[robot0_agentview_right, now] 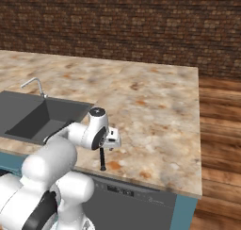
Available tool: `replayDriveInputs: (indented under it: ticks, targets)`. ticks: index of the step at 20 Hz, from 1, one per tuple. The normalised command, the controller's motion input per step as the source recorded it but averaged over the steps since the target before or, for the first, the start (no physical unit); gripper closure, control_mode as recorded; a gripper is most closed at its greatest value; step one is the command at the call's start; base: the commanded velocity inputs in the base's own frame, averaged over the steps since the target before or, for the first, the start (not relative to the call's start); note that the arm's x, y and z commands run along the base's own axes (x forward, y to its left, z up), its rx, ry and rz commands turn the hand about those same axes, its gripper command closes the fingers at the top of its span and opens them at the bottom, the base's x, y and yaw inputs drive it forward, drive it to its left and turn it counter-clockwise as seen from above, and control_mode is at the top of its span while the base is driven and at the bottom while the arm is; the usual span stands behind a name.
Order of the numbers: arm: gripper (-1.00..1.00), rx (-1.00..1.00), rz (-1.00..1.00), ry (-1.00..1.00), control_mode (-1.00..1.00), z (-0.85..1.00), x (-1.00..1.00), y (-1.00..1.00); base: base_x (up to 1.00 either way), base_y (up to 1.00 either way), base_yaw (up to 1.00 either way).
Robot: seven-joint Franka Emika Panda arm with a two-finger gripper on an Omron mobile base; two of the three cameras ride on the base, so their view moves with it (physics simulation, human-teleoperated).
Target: Grab the spray bottle from the cabinet, then place it next to the cutting board for sanitizing. Then grab the dish brush from the countertop next to the sink and place it next to the cutting board.
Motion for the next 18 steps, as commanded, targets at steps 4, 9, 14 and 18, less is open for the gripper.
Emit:
replayDriveInputs:
  ticks: [4, 9, 14, 18]
  targets:
    - [-1.0, 0.0, 0.0, 0.09, -1.0, -0.5, 0.24, 0.0, 0.0, 0.0, 0.0]
    - [-1.0, 0.0, 0.0, 0.07, -1.0, -0.45, 0.22, 0.0, 0.0, 0.0, 0.0]
    - [1.0, 0.0, 0.0, 0.05, -1.0, -0.38, 0.13, 0.0, 0.0, 0.0, 0.0]
    - [1.0, 0.0, 0.01, 0.0, -1.0, -0.17, 0.02, 0.0, 0.0, 0.0, 0.0]
